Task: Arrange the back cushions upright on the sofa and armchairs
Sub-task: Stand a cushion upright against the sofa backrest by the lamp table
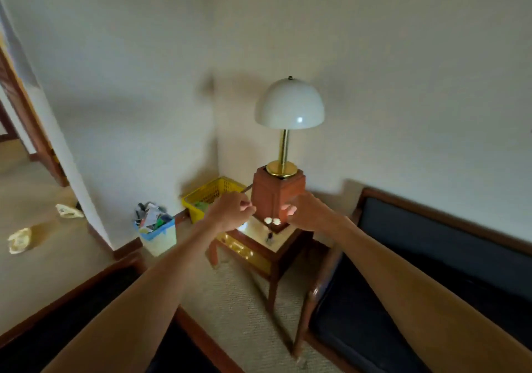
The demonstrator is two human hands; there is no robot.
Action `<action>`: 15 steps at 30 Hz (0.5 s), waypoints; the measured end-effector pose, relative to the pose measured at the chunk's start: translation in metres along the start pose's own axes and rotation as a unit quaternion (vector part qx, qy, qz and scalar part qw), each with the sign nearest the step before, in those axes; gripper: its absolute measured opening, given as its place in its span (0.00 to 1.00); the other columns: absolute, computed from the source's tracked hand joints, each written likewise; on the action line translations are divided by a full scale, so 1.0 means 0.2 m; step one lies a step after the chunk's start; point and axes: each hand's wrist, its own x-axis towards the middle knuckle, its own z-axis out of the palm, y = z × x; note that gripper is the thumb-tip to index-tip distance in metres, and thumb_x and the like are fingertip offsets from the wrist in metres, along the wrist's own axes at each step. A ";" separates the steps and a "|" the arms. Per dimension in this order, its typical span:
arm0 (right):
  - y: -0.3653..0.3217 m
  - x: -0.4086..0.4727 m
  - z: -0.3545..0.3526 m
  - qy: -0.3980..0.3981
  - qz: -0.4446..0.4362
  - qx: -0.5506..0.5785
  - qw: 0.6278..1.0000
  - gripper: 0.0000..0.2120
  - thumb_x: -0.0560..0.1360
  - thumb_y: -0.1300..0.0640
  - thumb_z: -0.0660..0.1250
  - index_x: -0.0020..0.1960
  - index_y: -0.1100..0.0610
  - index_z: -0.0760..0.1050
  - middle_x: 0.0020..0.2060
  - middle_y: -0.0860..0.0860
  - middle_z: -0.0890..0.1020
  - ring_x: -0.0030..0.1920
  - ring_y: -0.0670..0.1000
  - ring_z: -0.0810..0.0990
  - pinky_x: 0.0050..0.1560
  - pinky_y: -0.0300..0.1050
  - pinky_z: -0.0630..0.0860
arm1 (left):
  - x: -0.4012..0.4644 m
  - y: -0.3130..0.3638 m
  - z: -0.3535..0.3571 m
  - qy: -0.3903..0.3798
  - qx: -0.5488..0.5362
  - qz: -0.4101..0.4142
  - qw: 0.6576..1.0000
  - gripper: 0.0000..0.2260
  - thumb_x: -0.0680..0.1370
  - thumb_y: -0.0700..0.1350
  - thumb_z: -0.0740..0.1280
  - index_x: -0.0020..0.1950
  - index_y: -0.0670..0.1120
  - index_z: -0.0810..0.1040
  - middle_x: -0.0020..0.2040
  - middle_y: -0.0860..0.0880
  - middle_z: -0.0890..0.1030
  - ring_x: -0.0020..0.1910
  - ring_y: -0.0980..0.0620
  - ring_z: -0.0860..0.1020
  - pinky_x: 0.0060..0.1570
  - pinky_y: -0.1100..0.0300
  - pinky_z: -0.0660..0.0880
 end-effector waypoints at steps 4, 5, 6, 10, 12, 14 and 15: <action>0.67 -0.47 -0.25 0.011 0.115 0.024 0.993 0.19 0.73 0.60 0.64 0.63 0.54 0.79 0.59 0.51 0.82 0.61 0.53 0.79 0.64 0.46 0.74 | 0.12 0.67 0.43 -0.053 -0.020 0.078 0.995 0.08 0.76 0.52 0.67 0.45 0.50 0.83 0.43 0.55 0.81 0.49 0.54 0.80 0.47 0.59 0.73; 0.82 -0.59 -0.29 0.013 0.144 0.035 0.989 0.19 0.73 0.60 0.64 0.63 0.53 0.79 0.59 0.51 0.82 0.61 0.53 0.79 0.64 0.47 0.74 | 0.13 0.82 0.54 -0.071 -0.027 0.098 0.992 0.08 0.76 0.53 0.67 0.43 0.51 0.82 0.42 0.56 0.81 0.49 0.54 0.80 0.47 0.59 0.73; 0.96 -0.71 -0.33 0.020 0.171 0.041 0.984 0.19 0.73 0.59 0.64 0.63 0.52 0.79 0.58 0.50 0.82 0.60 0.53 0.79 0.63 0.48 0.75 | 0.13 0.97 0.64 -0.087 -0.038 0.113 0.989 0.08 0.75 0.54 0.67 0.42 0.52 0.81 0.41 0.56 0.81 0.48 0.53 0.81 0.48 0.58 0.74; 1.44 -1.07 -0.41 0.034 0.241 0.064 0.968 0.18 0.74 0.60 0.64 0.63 0.51 0.79 0.58 0.49 0.82 0.59 0.53 0.80 0.62 0.50 0.76 | 0.16 1.44 0.99 -0.132 -0.036 0.147 0.980 0.09 0.72 0.55 0.67 0.47 0.53 0.83 0.48 0.55 0.83 0.50 0.53 0.80 0.55 0.53 0.76; 1.59 -1.19 -0.42 0.040 0.263 0.084 0.960 0.18 0.74 0.60 0.64 0.63 0.51 0.79 0.57 0.49 0.82 0.58 0.53 0.80 0.61 0.50 0.77 | 0.19 1.59 1.12 -0.147 -0.033 0.150 0.977 0.09 0.72 0.56 0.68 0.47 0.55 0.82 0.47 0.56 0.82 0.51 0.52 0.79 0.56 0.51 0.75; 1.77 -1.28 -0.41 0.047 0.282 0.095 0.954 0.18 0.74 0.60 0.64 0.62 0.52 0.79 0.56 0.49 0.82 0.57 0.53 0.80 0.60 0.50 0.77 | 0.24 1.73 1.28 -0.166 -0.026 0.166 0.972 0.09 0.72 0.56 0.68 0.48 0.55 0.83 0.45 0.59 0.81 0.50 0.53 0.80 0.56 0.51 0.76; 1.86 -1.32 -0.40 0.047 0.295 0.100 0.949 0.18 0.74 0.59 0.63 0.62 0.51 0.79 0.55 0.48 0.82 0.56 0.52 0.80 0.59 0.49 0.78 | 0.27 1.80 1.36 -0.180 -0.025 0.175 0.968 0.08 0.72 0.56 0.68 0.47 0.55 0.82 0.44 0.60 0.81 0.50 0.54 0.80 0.56 0.51 0.76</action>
